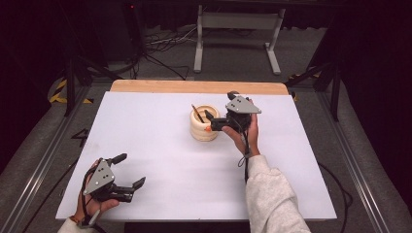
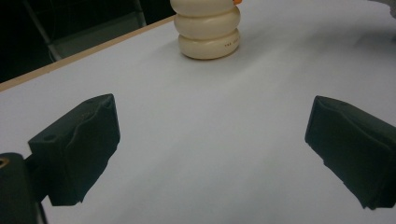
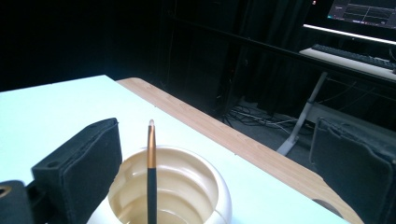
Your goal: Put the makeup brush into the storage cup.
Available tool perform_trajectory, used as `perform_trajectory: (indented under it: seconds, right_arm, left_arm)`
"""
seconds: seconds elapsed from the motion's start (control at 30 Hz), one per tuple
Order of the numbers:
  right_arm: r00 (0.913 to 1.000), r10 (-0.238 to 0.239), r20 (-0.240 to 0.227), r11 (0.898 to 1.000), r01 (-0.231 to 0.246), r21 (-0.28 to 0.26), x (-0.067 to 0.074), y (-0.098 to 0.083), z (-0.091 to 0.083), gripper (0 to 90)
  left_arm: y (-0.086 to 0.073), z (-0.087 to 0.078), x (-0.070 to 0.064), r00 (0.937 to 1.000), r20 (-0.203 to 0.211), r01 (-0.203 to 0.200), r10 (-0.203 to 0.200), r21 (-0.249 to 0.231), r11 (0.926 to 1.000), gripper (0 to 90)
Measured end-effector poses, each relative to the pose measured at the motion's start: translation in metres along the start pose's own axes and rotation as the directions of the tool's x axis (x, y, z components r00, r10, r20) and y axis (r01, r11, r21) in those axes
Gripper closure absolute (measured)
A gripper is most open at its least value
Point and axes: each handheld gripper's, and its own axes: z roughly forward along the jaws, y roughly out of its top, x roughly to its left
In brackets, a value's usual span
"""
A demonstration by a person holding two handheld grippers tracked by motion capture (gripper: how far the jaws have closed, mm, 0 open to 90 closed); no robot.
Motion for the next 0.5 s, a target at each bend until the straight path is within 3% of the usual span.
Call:
perform_trajectory:
  seconds: [0.5]
  right_arm:
    - [0.9998, 0.006, 0.018, 1.0, -0.006, -0.012, 0.0012, -0.0004, -0.0093, 4.1]
  left_arm:
    - [0.0, 0.0002, 0.0001, 1.0, 0.0, -0.007, 0.007, 0.003, 1.0, 4.1]
